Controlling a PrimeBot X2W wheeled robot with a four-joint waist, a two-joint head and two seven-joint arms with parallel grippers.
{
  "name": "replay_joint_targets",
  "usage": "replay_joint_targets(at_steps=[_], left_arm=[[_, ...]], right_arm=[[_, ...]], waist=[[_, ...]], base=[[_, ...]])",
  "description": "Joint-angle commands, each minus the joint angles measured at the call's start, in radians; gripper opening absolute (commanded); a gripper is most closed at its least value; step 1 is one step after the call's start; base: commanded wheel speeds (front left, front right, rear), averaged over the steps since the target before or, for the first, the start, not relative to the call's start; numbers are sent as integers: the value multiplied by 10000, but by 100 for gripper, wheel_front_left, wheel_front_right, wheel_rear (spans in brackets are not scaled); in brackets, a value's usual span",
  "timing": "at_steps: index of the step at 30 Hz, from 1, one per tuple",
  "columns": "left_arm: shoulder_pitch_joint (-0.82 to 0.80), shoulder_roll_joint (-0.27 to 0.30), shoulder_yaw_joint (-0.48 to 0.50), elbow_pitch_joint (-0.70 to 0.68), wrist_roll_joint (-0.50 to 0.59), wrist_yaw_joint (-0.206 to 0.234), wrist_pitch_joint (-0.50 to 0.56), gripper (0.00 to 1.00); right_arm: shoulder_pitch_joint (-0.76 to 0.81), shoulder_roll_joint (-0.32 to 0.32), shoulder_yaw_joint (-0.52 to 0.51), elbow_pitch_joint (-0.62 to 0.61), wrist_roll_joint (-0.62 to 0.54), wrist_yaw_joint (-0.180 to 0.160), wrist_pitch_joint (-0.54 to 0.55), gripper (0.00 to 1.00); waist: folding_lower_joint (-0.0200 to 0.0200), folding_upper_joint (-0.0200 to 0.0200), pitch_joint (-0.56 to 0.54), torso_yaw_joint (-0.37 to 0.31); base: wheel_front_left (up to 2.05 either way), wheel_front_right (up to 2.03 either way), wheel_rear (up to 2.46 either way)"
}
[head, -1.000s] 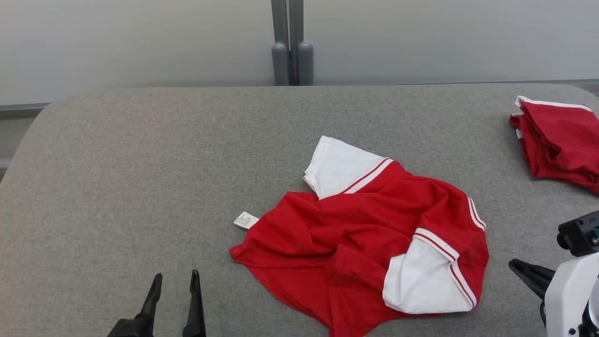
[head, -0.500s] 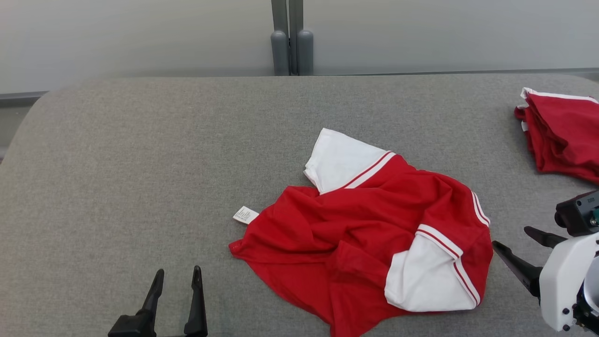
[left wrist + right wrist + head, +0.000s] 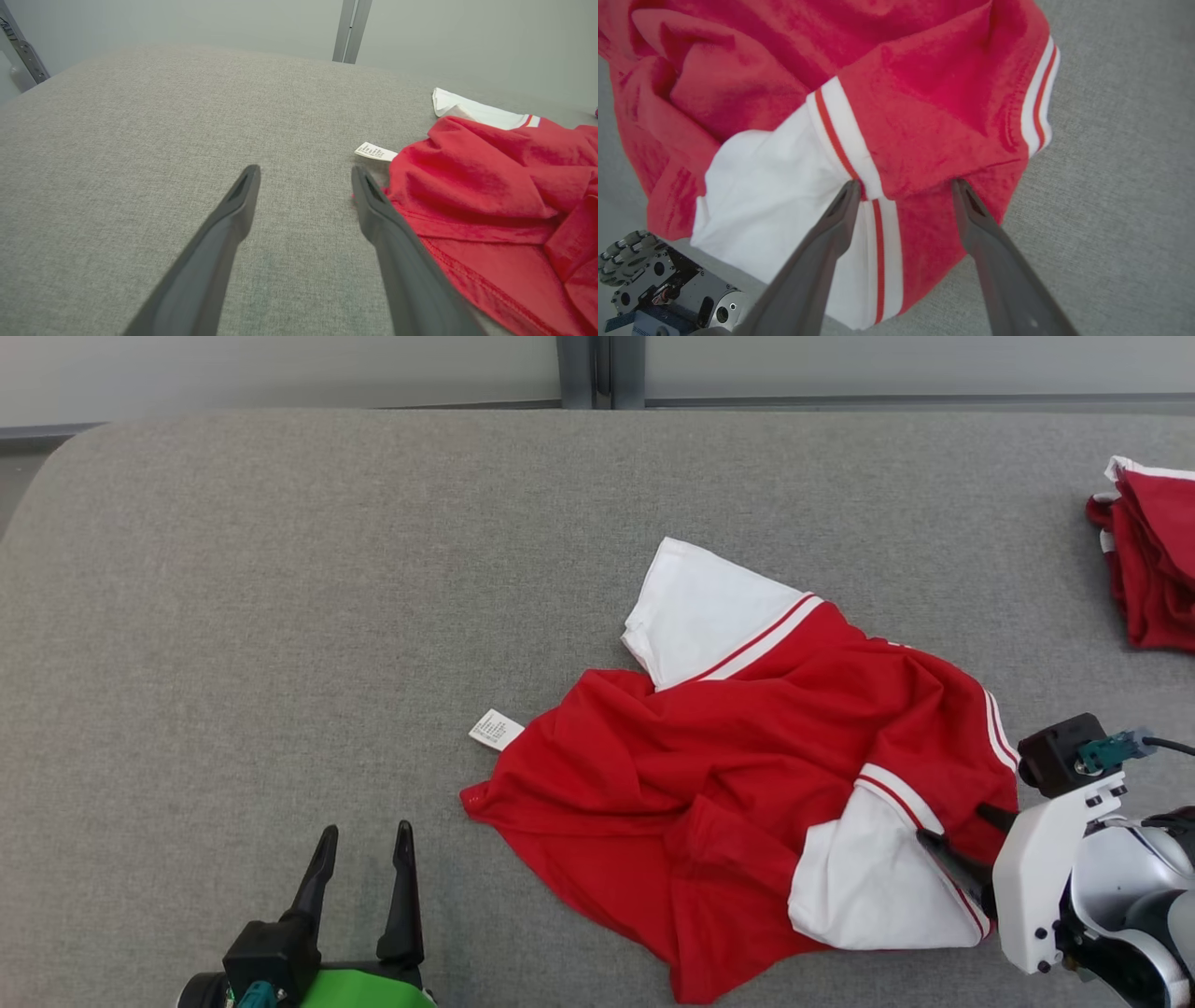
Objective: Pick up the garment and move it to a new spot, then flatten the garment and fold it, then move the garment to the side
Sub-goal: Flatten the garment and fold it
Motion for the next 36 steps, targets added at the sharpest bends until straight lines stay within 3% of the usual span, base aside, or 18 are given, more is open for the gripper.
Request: replay_joint_targets(at_steps=[1, 3, 6, 7, 11, 12, 18, 21, 29, 36], left_arm=[[-199, 21, 24, 19, -17, -13, -2, 100], [-250, 21, 31, 30, -16, -14, -1, 100], [-297, 21, 31, 63, -8, -15, -2, 100], [-330, 21, 25, 71, -16, -13, -1, 100], [-387, 21, -18, 89, -65, 15, -1, 100], [-386, 21, -23, 98, -82, 19, -1, 100], [-257, 21, -46, 151, -128, 75, -1, 100], [-50, 21, -34, 207, -180, 117, -1, 100], [206, 21, -199, 253, -367, 197, -1, 100], [432, 21, -244, 195, -426, 315, -1, 100]], right_arm=[[-198, 38, 81, 134, -36, -1, -104, 100], [-322, 161, 195, 340, 53, -1, -199, 100], [-490, 233, 338, 618, 63, -1, -336, 55], [-549, 267, 388, 698, 100, -1, -388, 45], [-706, 265, 485, 936, 156, -1, -540, 20], [-731, 265, 496, 976, 166, -1, -568, 0], [-673, 142, 255, 728, 432, -1, -959, 0], [-388, 181, -171, -211, 930, -1, -1046, 0], [-630, 568, -597, -2284, 2338, 1, -371, 0], [-248, 272, -909, -2355, 2781, -1, 375, 0]], waist=[[0, 0, 162, 100], [0, 0, 211, 111], [0, 0, 249, 116], [0, 0, 258, 115], [0, 0, 274, 115], [0, 0, 268, 112], [0, 0, 65, 85], [0, 0, -268, 43], [0, 0, -988, 154], [0, 0, -1334, 378]], base=[[0, 0, 0], [0, 0, 0], [0, 0, 0], [0, 0, 0], [0, 0, 0], [0, 0, 0], [0, 0, 0], [0, 0, 0], [0, 0, 0], [0, 0, 0]])
